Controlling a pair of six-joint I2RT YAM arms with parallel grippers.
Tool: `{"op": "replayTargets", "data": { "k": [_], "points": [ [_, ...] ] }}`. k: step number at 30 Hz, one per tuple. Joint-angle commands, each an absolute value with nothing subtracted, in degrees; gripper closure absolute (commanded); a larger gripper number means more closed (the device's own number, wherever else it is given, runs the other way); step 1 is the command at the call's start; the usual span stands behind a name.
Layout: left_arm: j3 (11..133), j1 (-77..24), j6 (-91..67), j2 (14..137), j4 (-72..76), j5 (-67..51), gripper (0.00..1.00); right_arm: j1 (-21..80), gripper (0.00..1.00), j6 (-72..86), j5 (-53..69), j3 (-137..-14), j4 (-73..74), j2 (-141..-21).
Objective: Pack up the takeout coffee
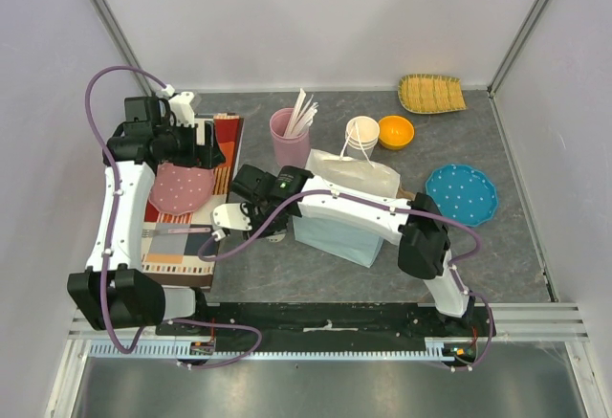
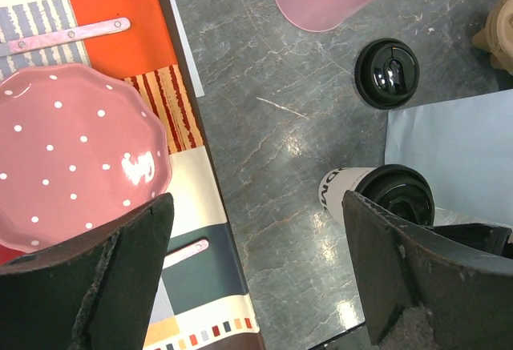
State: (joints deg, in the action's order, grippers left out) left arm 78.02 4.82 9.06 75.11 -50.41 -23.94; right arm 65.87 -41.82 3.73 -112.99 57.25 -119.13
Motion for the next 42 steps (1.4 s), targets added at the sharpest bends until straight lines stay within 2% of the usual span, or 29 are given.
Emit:
{"op": "replayTargets", "data": {
  "k": [1,5,8,11,22,34,42],
  "points": [
    [78.9,5.3,11.1,75.1,-48.9,-26.6,0.08,65.9,0.53,-40.5,4.5,-111.5,56.3,-117.3],
    [79.4,5.3,11.1,75.3,-49.0,-26.7,0.08,66.0,0.57,-40.3,4.3,-110.7,56.3,-117.5],
    [79.3,5.3,11.1,75.2,-49.1,-27.2,0.08,65.9,0.67,-40.0,4.2,-111.3,56.2,-117.7],
    [79.3,5.4,11.2,75.2,-49.3,-27.2,0.08,65.9,0.72,-39.8,4.0,-110.9,56.2,-117.6],
    [80.1,5.4,11.3,75.7,-49.5,-28.1,0.08,66.0,0.81,-39.0,3.8,-112.0,55.7,-116.9],
    [80.4,5.4,11.3,75.8,-49.5,-28.7,0.08,66.4,1.00,-36.5,6.8,-115.8,57.2,-114.9],
    [80.5,5.4,11.3,75.6,-49.4,-29.0,0.08,67.1,1.00,-32.4,9.0,-120.7,59.4,-113.9]
  ]
}}
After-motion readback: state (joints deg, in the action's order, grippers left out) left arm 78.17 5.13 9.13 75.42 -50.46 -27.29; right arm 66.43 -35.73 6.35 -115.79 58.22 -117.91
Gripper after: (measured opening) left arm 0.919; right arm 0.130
